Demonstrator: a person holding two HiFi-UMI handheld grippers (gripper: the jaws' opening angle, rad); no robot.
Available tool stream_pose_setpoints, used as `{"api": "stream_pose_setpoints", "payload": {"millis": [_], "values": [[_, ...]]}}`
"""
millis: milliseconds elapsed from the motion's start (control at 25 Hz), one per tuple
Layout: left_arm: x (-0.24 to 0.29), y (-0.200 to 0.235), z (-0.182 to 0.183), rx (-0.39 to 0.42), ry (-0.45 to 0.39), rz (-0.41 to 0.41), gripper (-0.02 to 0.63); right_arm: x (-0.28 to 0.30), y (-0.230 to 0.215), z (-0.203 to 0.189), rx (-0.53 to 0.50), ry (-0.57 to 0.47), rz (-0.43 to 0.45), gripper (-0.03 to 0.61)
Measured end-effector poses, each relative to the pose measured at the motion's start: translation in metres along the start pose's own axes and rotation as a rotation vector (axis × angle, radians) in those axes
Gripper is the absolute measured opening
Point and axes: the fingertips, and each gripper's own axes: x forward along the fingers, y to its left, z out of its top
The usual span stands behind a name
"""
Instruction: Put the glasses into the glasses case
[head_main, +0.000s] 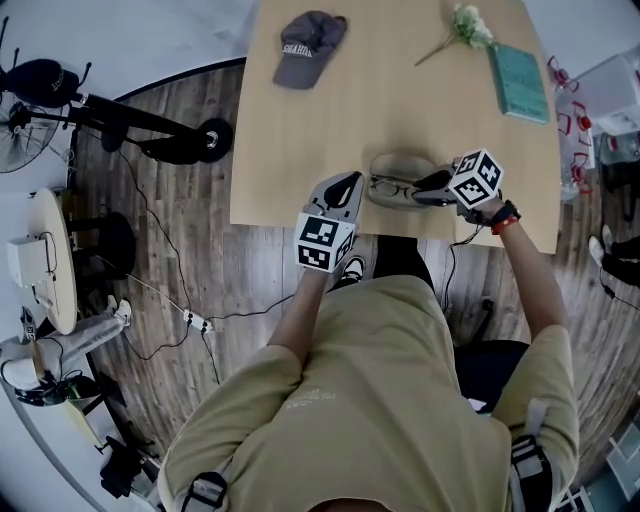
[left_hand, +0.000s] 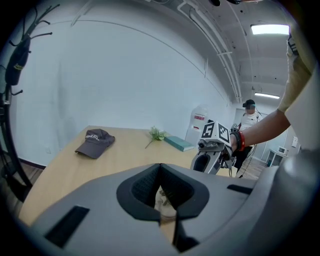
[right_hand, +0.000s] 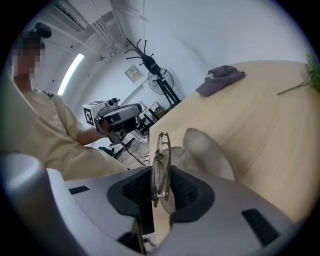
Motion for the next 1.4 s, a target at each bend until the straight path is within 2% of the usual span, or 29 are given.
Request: {"api": "stream_pose_setpoints", "payload": {"millis": [200, 520, 600, 720, 840, 960, 1040, 1080, 1280, 1400], "values": [[0.003, 0.002, -0.006, -0.004, 0.021, -0.004, 0.021, 0.013, -0.002, -0.01, -0.063, 0.047, 0.105, 0.123], [0.01, 0.007, -0.012, -0.006, 0.041, -0.006, 0.021, 0.027, -0.026, -0.027, -0.051, 0.135, 0.092, 0.123], [0.011, 0.008, -0.013, -0.007, 0.043, -0.006, 0.021, 0.029, -0.029, -0.032, -0.074, 0.173, 0.073, 0.124], [0.009, 0.008, -0.016, -0.01, 0.05, -0.007, 0.021, 0.031, -0.036, -0.033, -0.151, 0.215, -0.007, 0.133], [0.007, 0.011, -0.02, -0.017, 0.056, -0.013, 0.021, 0.034, -0.045, -0.032, -0.223, 0.27, -0.095, 0.178], [0.005, 0.014, -0.021, -0.018, 0.058, -0.016, 0.021, 0.037, -0.044, -0.032, -0.272, 0.307, -0.127, 0.217], [0.005, 0.013, -0.02, -0.017, 0.058, -0.016, 0.021, 0.036, -0.044, -0.03, -0.288, 0.301, -0.153, 0.276], [0.004, 0.013, -0.019, -0.016, 0.056, -0.016, 0.021, 0.034, -0.044, -0.027, -0.294, 0.29, -0.172, 0.284], [-0.001, 0.01, -0.016, -0.005, 0.04, -0.028, 0.021, 0.019, -0.038, -0.01, -0.275, 0.175, -0.277, 0.279], [-0.004, 0.005, -0.011, 0.003, 0.027, -0.04, 0.021, 0.006, -0.027, 0.005, -0.195, 0.052, -0.336, 0.278]]}}
